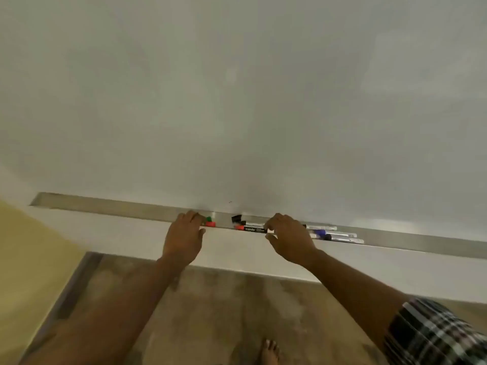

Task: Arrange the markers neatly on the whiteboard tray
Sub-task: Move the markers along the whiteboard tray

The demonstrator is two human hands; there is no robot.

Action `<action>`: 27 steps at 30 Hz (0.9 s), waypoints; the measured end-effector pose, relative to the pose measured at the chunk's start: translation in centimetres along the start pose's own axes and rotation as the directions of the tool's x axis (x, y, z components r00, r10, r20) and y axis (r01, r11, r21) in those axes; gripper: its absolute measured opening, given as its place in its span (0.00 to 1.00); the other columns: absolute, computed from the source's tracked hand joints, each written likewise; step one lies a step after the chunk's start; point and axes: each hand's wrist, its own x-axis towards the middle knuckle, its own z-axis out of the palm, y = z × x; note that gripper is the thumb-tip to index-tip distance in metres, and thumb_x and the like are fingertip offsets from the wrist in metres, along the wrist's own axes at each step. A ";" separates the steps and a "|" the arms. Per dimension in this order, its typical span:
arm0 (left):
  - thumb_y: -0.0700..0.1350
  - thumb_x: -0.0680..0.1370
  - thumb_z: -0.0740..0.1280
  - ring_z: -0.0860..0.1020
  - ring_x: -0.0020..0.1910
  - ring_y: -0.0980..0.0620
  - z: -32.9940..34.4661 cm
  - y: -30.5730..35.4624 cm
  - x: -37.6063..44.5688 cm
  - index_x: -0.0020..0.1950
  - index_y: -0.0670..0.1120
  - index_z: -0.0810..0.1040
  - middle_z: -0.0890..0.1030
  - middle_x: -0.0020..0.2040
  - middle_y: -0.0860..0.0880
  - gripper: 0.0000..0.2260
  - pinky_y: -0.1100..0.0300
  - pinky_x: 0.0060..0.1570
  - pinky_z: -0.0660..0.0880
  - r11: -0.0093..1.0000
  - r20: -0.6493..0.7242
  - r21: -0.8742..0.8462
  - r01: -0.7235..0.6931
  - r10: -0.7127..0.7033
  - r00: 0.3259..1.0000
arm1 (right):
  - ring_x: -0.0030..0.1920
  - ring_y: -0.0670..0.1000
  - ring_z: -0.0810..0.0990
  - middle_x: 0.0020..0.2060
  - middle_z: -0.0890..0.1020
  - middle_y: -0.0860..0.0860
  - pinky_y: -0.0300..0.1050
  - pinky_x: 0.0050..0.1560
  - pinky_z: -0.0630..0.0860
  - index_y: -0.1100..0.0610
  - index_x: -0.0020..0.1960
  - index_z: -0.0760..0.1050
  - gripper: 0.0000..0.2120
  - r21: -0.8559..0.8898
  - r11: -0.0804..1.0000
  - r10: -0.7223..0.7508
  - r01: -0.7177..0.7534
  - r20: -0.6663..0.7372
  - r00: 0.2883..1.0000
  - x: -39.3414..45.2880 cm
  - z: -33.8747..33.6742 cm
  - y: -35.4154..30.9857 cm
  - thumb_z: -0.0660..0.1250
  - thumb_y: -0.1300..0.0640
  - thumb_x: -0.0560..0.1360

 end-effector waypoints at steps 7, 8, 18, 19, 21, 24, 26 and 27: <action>0.35 0.75 0.66 0.76 0.49 0.43 2.4 0.7 1.6 0.62 0.46 0.78 0.79 0.56 0.46 0.16 0.49 0.44 0.78 0.997 0.051 -0.075 0.016 -0.012 0.999 | 0.59 0.52 0.74 0.59 0.77 0.48 0.50 0.55 0.73 0.49 0.63 0.75 0.14 -0.054 0.999 0.002 0.001 0.052 0.999 2.2 3.1 0.5 0.66 0.50 0.78; 0.34 0.74 0.66 0.76 0.49 0.43 2.7 0.5 2.0 0.61 0.46 0.79 0.80 0.55 0.46 0.17 0.50 0.44 0.78 0.997 0.049 -0.082 0.011 -0.007 0.999 | 0.59 0.52 0.74 0.60 0.77 0.48 0.50 0.56 0.73 0.49 0.63 0.75 0.14 -0.063 0.998 0.009 -0.007 0.044 0.999 2.5 3.4 0.6 0.66 0.50 0.78; 0.33 0.74 0.67 0.76 0.47 0.45 5.5 -2.3 4.8 0.51 0.47 0.81 0.79 0.50 0.47 0.11 0.50 0.45 0.77 0.990 0.166 -0.128 -0.056 0.077 0.983 | 0.56 0.53 0.75 0.56 0.78 0.50 0.50 0.53 0.74 0.51 0.60 0.78 0.13 -0.242 0.969 0.062 -0.041 0.080 0.995 4.5 6.0 1.1 0.68 0.49 0.78; 0.34 0.74 0.67 0.76 0.46 0.45 5.7 -2.6 5.0 0.51 0.47 0.81 0.78 0.50 0.46 0.10 0.50 0.45 0.77 0.988 0.170 -0.141 -0.064 0.088 0.982 | 0.55 0.53 0.75 0.55 0.79 0.50 0.50 0.53 0.74 0.51 0.59 0.79 0.13 -0.253 0.966 0.078 -0.057 0.072 0.994 4.7 6.2 1.0 0.69 0.49 0.77; 0.37 0.76 0.67 0.75 0.46 0.45 6.0 -3.1 5.5 0.50 0.46 0.80 0.77 0.49 0.45 0.07 0.52 0.45 0.77 0.984 0.186 -0.166 -0.069 0.100 0.977 | 0.54 0.53 0.76 0.53 0.79 0.50 0.51 0.51 0.75 0.50 0.58 0.81 0.13 -0.237 0.967 0.115 -0.098 0.060 0.992 5.0 6.4 0.8 0.72 0.50 0.75; 0.34 0.75 0.66 0.75 0.45 0.46 6.2 -3.1 5.9 0.47 0.46 0.80 0.74 0.48 0.47 0.07 0.53 0.43 0.76 0.979 0.207 -0.197 -0.046 0.088 0.974 | 0.57 0.54 0.75 0.55 0.79 0.51 0.52 0.54 0.75 0.51 0.57 0.81 0.13 -0.195 0.972 0.146 -0.132 0.059 0.988 5.3 6.2 0.8 0.72 0.49 0.74; 0.31 0.73 0.66 0.74 0.43 0.48 6.6 -3.4 6.2 0.43 0.46 0.78 0.73 0.46 0.48 0.10 0.50 0.41 0.76 0.968 0.211 -0.249 -0.024 0.078 0.974 | 0.59 0.54 0.73 0.56 0.78 0.51 0.53 0.55 0.74 0.51 0.57 0.80 0.13 -0.164 0.975 0.163 -0.150 0.067 0.984 5.6 6.0 0.9 0.71 0.47 0.75; 0.30 0.72 0.66 0.74 0.42 0.48 6.7 -3.5 6.4 0.42 0.47 0.78 0.73 0.46 0.49 0.11 0.50 0.41 0.76 0.962 0.211 -0.272 -0.019 0.079 0.974 | 0.59 0.54 0.73 0.56 0.78 0.50 0.53 0.56 0.73 0.50 0.56 0.80 0.13 -0.161 0.975 0.168 -0.155 0.070 0.983 5.7 6.0 0.9 0.71 0.47 0.75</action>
